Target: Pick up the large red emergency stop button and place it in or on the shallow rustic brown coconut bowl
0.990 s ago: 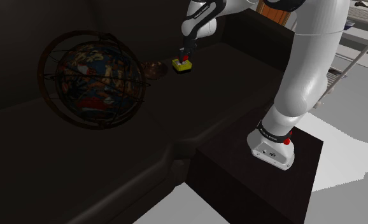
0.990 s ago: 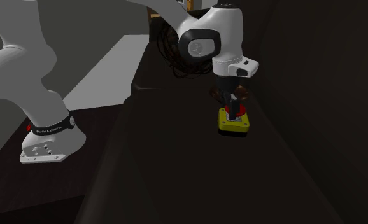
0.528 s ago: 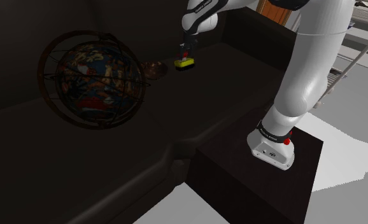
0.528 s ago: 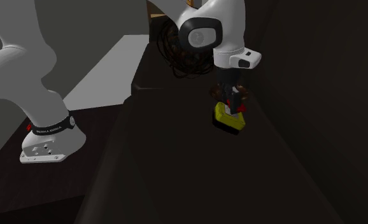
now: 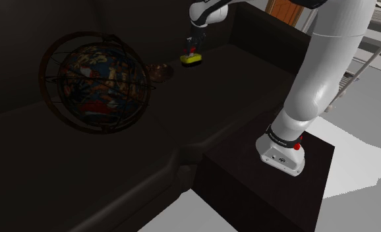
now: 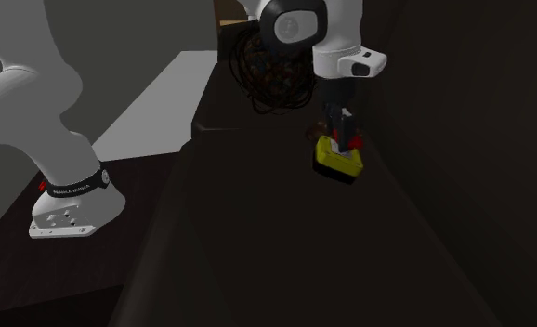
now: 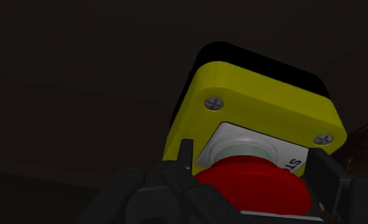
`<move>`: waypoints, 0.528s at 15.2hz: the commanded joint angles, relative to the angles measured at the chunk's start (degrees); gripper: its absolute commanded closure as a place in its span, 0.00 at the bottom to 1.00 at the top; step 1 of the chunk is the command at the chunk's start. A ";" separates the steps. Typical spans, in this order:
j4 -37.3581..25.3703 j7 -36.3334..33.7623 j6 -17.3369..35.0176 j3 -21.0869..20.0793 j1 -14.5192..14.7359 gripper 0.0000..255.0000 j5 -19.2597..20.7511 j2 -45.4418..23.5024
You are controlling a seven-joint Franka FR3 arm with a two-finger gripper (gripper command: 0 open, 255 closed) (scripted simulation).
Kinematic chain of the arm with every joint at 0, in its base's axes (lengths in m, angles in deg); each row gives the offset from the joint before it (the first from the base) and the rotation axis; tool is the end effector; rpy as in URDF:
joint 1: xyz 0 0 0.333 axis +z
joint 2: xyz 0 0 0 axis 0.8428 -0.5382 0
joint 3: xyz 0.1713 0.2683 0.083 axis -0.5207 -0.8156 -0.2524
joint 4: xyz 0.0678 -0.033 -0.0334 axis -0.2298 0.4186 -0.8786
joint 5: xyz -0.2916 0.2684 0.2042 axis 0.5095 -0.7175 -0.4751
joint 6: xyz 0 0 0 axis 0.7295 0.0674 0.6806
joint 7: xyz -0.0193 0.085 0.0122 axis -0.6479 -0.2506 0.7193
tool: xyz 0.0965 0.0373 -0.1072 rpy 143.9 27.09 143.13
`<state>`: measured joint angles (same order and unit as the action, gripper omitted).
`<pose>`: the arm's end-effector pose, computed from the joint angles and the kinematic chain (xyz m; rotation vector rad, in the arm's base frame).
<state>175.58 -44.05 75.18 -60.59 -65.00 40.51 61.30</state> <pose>0.6616 -0.1403 0.3119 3.1025 -0.1297 0.2695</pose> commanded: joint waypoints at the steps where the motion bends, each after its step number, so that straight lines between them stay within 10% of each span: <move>1: -0.87 -0.05 -1.46 0.04 0.00 1.00 0.10 0.63; 8: -3.51 -0.29 -6.30 0.13 0.06 1.00 0.42 2.84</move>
<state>172.73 -44.38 69.79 -60.49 -64.90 40.90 63.85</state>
